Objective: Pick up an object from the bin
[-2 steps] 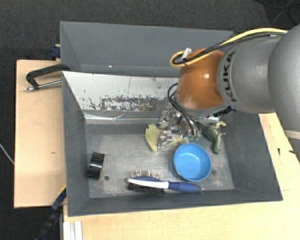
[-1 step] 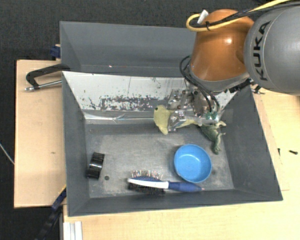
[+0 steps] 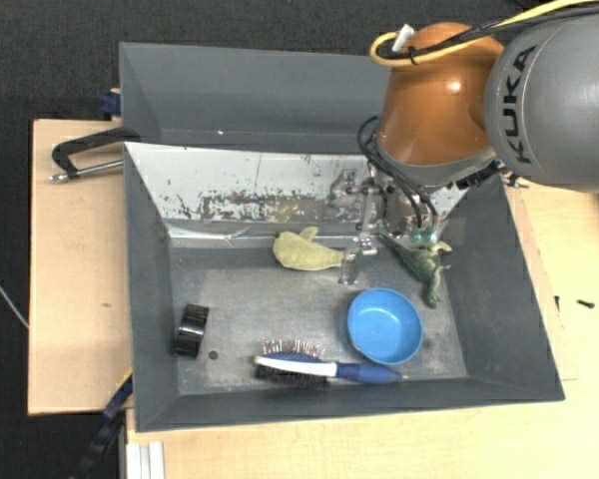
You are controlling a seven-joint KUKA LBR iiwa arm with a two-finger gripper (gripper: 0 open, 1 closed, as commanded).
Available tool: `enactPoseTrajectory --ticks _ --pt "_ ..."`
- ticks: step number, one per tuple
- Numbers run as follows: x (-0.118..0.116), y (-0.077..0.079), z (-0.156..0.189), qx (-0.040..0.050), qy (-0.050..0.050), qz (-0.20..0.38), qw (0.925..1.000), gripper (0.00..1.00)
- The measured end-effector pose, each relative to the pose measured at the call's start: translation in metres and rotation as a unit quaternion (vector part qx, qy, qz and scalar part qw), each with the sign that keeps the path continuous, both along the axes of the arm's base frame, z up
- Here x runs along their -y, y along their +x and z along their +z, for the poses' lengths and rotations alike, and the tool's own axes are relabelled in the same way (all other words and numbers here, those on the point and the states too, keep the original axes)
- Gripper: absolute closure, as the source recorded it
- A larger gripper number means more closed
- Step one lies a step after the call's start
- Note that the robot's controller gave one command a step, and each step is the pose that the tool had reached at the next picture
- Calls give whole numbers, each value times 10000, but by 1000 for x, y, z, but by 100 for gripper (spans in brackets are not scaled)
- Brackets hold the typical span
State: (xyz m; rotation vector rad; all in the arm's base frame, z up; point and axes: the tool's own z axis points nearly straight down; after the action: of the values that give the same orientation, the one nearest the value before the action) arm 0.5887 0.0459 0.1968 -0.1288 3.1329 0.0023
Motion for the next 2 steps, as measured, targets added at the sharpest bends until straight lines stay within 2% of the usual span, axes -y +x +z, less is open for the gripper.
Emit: enactPoseTrajectory --ticks 1,2 --pt "-3 14 -124 49 -9 750 9972 0" --pt "-4 18 -117 143 0 746 9971 100"
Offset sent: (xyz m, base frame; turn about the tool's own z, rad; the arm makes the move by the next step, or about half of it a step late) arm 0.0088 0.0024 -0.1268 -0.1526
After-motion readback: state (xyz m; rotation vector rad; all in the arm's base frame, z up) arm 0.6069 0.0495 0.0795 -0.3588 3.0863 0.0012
